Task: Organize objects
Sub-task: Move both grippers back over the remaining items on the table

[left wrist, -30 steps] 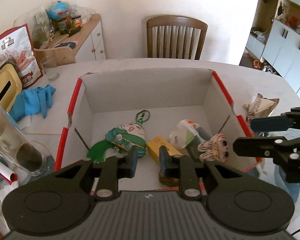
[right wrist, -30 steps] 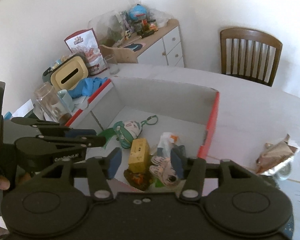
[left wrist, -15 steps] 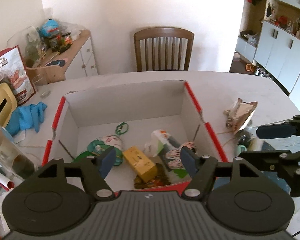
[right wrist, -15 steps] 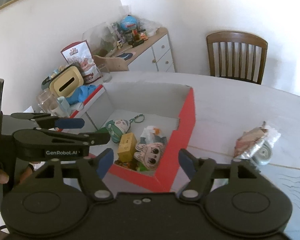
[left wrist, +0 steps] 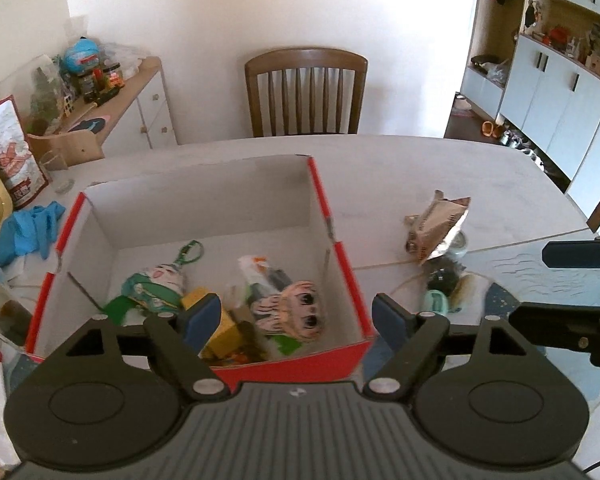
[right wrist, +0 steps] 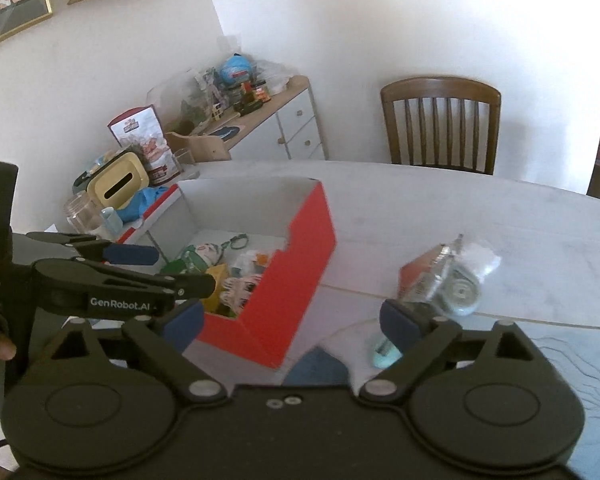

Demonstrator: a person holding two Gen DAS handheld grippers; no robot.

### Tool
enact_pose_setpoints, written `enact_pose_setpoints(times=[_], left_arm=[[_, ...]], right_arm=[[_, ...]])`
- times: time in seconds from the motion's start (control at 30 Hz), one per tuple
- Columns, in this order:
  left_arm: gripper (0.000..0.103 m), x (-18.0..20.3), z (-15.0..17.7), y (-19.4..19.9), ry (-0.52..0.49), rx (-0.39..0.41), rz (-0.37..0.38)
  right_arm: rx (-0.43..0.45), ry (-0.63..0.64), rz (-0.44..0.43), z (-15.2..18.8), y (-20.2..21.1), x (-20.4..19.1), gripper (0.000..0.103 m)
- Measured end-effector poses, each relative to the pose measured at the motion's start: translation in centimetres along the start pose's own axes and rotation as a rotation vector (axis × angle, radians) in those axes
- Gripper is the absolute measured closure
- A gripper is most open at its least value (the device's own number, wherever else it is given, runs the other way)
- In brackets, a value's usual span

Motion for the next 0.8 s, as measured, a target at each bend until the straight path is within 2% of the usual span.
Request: enact_pose_setpoints(times=[0.13, 0.3, 0.5, 0.8], left_arm=[[0.015, 1.9, 0.0, -0.2, 0.01, -0.005, -0.002], [0.004, 4.4, -0.1, -0.7, 0.011, -0.003, -0.004], [0.0, 7.5, -0.5, -1.4, 0.009, 0.001, 0.018], [0.0, 11.8, -1.2, -4.1, 0.024, -0.043, 0.08]], right_arm=[[0.003, -0.004, 0.008, 0.4, 1.1, 1.6, 0.007], [-0.004, -0.01, 0.025, 1.3, 2.4, 4.0, 0.007], [-0.015, -0.014, 0.044, 2.2, 3.6, 6.8, 0.007], [-0.051, 0.002, 0.059, 3.6, 3.6, 10.9, 0.007]])
Point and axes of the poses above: each gripper's, at about its wrist camera, not at the fingertips, and y roughly against the way its jaws point, x to its right, z to its underside, the point moved 9 cm from there along -y, roughly the way its jaws point, and after that the axes turned 4 degrees about -z, right-handed, at the moved point
